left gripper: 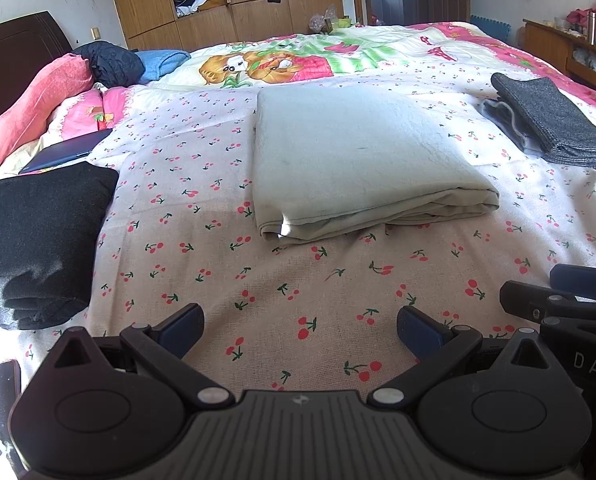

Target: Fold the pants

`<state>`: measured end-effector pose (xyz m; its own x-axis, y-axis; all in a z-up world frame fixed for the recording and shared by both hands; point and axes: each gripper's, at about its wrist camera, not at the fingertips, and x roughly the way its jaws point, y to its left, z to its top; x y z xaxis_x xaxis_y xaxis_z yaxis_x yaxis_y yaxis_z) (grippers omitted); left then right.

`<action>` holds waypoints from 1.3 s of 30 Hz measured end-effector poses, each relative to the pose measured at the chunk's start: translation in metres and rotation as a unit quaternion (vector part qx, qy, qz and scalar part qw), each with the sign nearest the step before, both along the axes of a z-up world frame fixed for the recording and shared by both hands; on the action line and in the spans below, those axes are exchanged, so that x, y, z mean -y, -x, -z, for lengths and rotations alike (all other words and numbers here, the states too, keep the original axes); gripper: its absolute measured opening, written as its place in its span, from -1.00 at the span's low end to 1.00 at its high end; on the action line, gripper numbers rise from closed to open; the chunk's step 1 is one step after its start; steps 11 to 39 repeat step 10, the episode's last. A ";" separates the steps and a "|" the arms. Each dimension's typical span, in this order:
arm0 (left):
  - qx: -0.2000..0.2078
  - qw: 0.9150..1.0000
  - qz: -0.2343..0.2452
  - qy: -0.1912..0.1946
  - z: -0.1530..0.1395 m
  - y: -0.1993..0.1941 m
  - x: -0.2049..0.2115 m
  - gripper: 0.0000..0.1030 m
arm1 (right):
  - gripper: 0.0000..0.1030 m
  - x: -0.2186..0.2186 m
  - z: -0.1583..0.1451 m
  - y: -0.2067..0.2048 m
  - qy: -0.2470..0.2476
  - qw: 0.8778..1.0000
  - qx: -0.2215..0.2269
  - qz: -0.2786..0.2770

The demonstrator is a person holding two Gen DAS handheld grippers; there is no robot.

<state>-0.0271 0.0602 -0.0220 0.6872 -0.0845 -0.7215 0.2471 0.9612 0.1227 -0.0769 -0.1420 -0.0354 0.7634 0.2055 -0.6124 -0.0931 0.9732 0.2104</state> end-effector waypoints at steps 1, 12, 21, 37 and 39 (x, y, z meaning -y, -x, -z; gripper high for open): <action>0.000 1.000 0.000 0.000 0.000 0.000 0.000 1.00 | -0.09 0.000 0.000 0.000 0.000 1.000 0.000 0.000; 0.002 1.000 -0.001 -0.002 0.000 0.000 0.001 1.00 | -0.09 -0.001 -0.001 0.000 0.000 1.000 0.001 -0.001; 0.002 1.000 -0.001 -0.002 0.000 0.000 0.001 1.00 | -0.09 -0.001 -0.001 0.000 0.000 1.000 0.001 -0.001; 0.002 1.000 -0.001 -0.002 0.000 0.000 0.001 1.00 | -0.09 -0.001 -0.001 0.000 0.000 1.000 0.001 -0.001; 0.002 1.000 -0.001 -0.002 0.000 0.000 0.001 1.00 | -0.09 -0.001 -0.001 0.000 0.000 1.000 0.001 -0.001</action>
